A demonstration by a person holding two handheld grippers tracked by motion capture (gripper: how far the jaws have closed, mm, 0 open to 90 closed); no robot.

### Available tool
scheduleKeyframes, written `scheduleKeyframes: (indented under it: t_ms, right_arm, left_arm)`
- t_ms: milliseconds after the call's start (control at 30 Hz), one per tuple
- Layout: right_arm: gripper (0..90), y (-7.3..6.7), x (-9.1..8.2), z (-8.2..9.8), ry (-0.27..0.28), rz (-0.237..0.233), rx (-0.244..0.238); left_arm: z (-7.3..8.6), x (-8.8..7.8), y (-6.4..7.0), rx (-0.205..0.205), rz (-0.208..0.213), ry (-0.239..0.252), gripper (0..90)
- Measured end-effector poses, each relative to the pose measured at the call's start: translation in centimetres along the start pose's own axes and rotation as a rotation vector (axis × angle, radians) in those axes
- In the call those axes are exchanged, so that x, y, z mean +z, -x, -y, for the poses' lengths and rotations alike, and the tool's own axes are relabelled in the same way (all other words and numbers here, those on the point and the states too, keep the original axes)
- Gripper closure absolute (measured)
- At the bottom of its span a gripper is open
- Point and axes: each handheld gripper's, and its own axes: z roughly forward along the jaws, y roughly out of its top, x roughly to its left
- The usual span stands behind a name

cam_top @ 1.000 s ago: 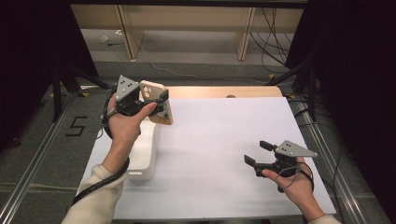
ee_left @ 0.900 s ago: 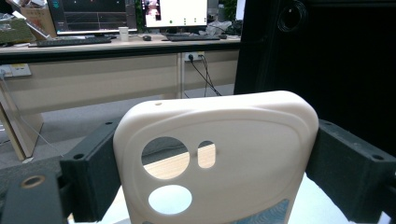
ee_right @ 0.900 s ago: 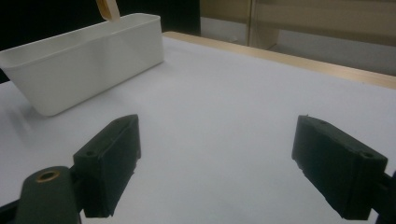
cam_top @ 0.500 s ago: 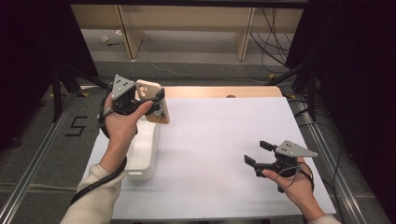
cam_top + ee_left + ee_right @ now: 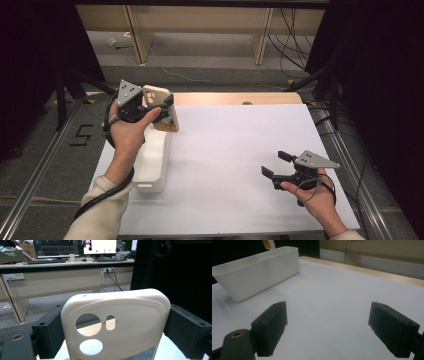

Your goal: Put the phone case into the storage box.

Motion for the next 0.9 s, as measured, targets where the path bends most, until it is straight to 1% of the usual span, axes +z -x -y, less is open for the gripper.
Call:
scheduleKeyframes:
  t_ms: [333, 567, 900]
  right_arm:
    - [16.5, 0.0, 0.0, 0.0, -0.001, 0.0, 0.001]
    - [16.5, 0.0, 0.0, 0.0, 0.0, -0.002, 0.0]
    - [16.5, 0.0, 0.0, 0.0, -0.001, -0.001, 0.001]
  left_arm:
    - [0.1, 0.0, -0.5, -0.006, -0.012, -0.002, 11.0]
    - [0.2, 0.0, -0.7, 0.002, -0.021, -0.006, 11.0]
    - [0.4, 0.0, -1.2, -0.002, -0.037, -0.011, 11.0]
